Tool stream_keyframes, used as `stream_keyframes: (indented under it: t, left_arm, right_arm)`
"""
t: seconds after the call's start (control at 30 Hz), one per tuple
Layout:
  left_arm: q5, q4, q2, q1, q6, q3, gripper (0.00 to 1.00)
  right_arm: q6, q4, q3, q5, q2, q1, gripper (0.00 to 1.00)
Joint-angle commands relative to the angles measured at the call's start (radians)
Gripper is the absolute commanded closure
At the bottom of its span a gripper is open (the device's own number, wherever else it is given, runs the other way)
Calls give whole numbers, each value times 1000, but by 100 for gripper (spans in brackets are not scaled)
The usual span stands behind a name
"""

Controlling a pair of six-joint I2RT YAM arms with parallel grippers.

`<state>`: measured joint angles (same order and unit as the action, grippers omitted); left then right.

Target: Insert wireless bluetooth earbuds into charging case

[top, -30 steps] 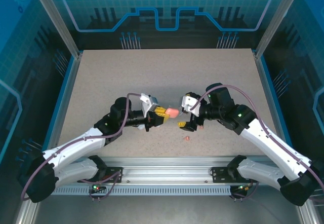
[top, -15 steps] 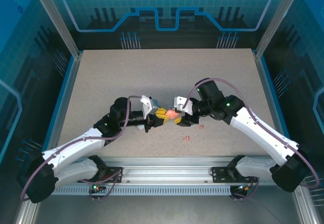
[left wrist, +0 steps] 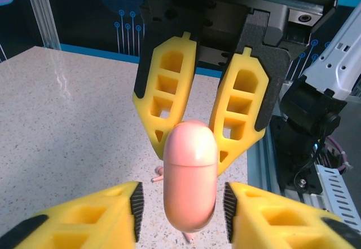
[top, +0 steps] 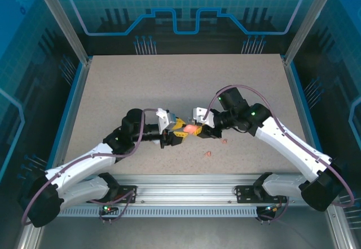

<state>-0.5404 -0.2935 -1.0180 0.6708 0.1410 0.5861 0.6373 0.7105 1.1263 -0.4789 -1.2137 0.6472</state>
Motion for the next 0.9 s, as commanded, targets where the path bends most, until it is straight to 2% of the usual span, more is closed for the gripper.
stream_keyframes:
  t: [0.0,0.47,0.87]
  left_arm:
    - [-32,2,10,5,28,-11,51]
    - [-52,10,-33,15,29,3,47]
    - [-51,12,-43,19,21,9,61]
  right_arm:
    - [9,38,38,-33,-8,3,80]
    - [-6,32,62,-30,-35,20,79]
    - [-8,49,70,-20,-55,29,79]
